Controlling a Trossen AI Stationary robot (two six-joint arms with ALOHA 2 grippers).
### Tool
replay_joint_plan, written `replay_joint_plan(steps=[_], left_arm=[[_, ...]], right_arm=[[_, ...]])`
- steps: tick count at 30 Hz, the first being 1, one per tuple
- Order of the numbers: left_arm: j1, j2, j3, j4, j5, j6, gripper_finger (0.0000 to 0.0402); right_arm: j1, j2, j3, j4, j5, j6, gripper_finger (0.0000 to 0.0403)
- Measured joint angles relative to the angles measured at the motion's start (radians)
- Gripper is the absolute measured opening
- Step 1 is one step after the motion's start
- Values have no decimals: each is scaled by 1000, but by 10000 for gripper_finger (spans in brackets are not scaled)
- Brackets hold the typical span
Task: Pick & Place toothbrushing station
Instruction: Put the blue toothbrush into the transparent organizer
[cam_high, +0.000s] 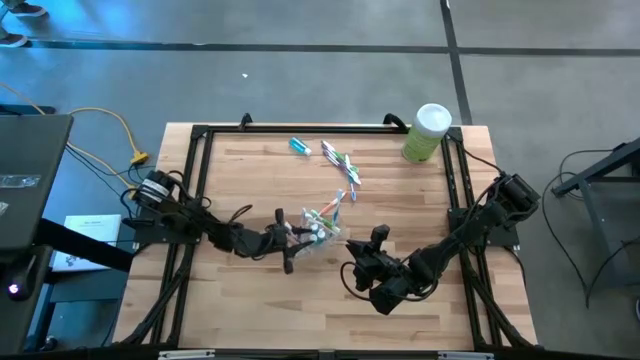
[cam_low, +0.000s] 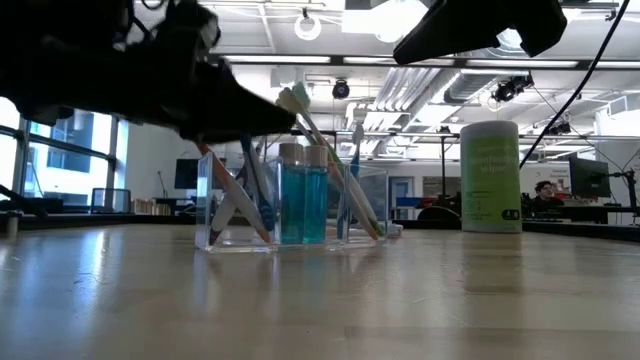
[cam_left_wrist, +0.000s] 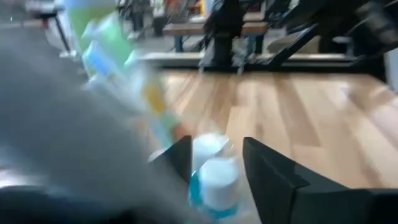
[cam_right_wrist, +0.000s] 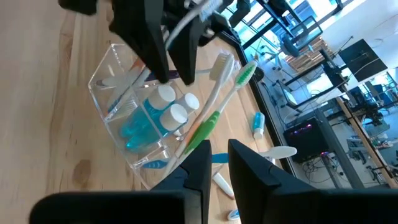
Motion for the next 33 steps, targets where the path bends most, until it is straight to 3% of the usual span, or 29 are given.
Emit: replay_joint_plan(steps=[3, 7, 12, 18, 33], left_arm=[[20, 0, 0, -26, 0, -67, 168], [15, 0, 0, 37, -1, -31, 183], [-30, 0, 0, 139, -10, 72, 184], [-83, 0, 2, 197, -135, 124, 184], [-123, -1, 32, 361, -142, 341, 184]], right_arm=[[0, 0, 0, 0, 0, 0, 46], [0, 0, 0, -2, 0, 0, 46], [0, 0, 0, -9, 0, 1, 46], [0, 0, 0, -11, -1, 1, 46], [0, 0, 0, -12, -1, 1, 46]])
